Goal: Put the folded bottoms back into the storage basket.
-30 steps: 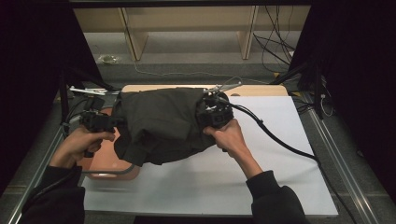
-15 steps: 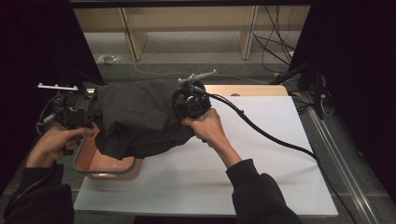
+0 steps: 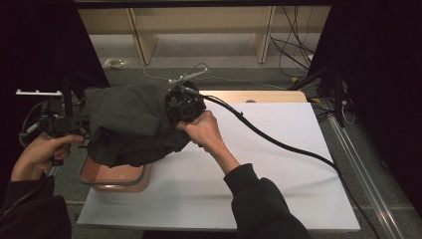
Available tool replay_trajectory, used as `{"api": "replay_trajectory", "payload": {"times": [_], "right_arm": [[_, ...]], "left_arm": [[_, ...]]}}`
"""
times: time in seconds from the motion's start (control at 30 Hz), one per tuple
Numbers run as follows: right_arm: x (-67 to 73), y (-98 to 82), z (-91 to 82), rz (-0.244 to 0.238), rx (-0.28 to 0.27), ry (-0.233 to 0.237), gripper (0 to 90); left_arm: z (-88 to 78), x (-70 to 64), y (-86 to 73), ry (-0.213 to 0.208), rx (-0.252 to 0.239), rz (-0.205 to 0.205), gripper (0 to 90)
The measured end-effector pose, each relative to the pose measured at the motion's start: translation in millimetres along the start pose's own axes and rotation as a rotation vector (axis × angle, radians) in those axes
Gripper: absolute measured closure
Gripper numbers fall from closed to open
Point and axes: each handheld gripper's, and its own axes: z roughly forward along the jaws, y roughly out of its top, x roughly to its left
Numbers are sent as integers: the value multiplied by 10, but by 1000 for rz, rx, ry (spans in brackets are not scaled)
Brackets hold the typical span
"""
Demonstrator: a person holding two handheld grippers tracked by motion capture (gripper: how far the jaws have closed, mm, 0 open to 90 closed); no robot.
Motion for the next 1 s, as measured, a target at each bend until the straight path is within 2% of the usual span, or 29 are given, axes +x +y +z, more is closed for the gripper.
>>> {"api": "replay_trajectory", "payload": {"times": [0.67, 1.0], "right_arm": [[336, 226, 319, -35, -4, 28, 844], [384, 203, 456, -3, 3, 55, 843]], "left_arm": [[-420, 168, -40, 55, -90, -36, 832], [-475, 270, -71, 78, -91, -64, 831]]}}
